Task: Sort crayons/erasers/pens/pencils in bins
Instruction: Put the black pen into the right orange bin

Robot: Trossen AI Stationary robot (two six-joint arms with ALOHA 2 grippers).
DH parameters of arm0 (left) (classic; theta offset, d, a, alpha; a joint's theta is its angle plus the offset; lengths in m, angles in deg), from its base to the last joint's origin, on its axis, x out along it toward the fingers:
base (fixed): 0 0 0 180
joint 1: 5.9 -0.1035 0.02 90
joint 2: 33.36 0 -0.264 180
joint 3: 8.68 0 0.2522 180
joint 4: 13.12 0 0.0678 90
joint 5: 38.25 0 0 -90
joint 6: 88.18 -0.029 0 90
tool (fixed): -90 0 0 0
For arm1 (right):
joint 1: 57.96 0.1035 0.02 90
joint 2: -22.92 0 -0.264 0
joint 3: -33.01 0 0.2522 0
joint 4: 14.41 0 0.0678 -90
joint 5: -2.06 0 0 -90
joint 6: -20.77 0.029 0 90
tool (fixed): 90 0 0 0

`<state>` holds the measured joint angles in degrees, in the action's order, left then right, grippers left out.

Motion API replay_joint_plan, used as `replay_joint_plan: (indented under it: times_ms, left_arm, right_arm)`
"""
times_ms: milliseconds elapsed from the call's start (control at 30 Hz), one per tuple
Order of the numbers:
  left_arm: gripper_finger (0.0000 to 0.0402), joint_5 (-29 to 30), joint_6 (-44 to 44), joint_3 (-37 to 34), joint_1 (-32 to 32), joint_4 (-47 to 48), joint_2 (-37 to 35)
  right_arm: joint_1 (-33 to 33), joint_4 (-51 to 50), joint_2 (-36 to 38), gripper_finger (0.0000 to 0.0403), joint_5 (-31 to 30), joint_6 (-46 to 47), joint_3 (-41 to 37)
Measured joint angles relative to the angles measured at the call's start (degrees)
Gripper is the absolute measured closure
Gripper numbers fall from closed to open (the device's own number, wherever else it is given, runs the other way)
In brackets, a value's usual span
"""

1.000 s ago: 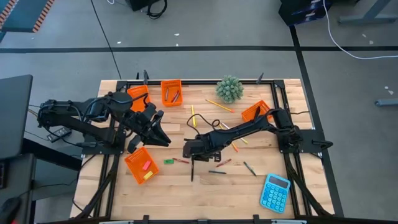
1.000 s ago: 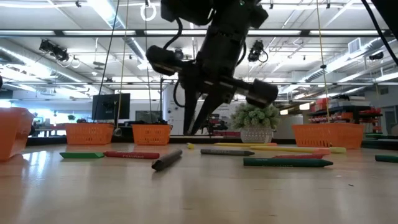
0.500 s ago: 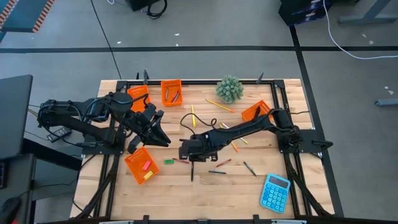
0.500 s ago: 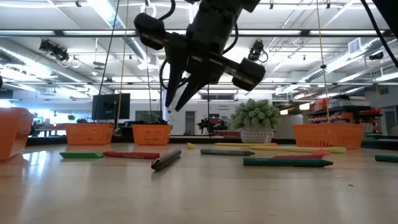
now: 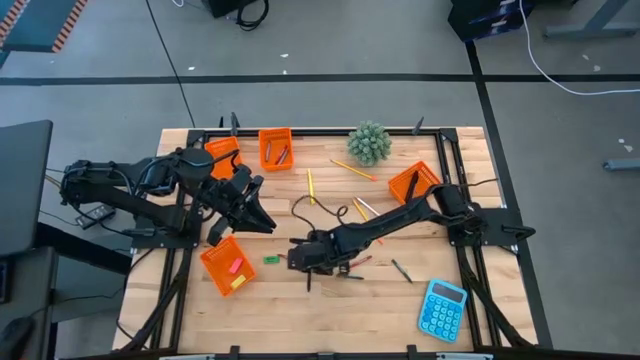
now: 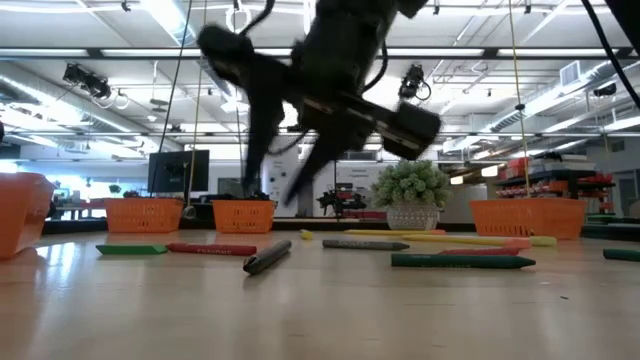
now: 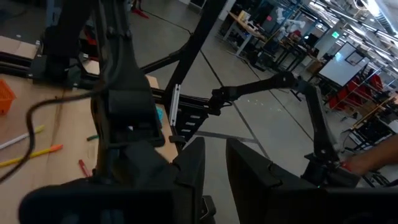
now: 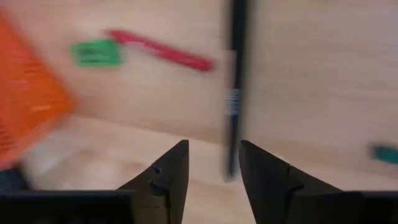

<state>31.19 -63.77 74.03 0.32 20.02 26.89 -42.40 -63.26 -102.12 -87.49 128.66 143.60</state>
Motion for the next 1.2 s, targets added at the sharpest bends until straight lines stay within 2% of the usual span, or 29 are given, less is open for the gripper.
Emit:
replay_joint_plan:
  times_ms: [67, 333, 833, 1033, 1200]
  left_arm:
    - [0.0328, 0.0, 0.04, 0.02, 0.0, -0.06, 0.0]
    - [0.0326, -0.01, 1.21, 0.02, 0.02, 1.48, 0.0]
    - [0.0329, -0.02, 1.47, 0.02, 0.04, 1.96, 0.0]
    - [0.0335, -0.02, 1.4, 0.02, 0.02, 1.94, 0.0]
    - [0.0331, -0.02, 0.91, 0.02, 0.0, 1.9, 0.0]
  right_arm:
    - [0.24, 3.63, -1.65, 0.0263, 0.93, 0.88, 0.03]
    - [0.37, 5.97, -5.58, 0.0285, 2.74, 4.19, 0.29]
    - [-1.15, 1.22, -5.46, 0.0359, 3.3, -0.55, 0.29]
    - [-1.83, -0.37, -4.42, 0.0364, 2.27, -2.15, 0.1]
    - [-2.45, -8.83, 0.03, 0.0367, -0.92, -4.46, -0.28]
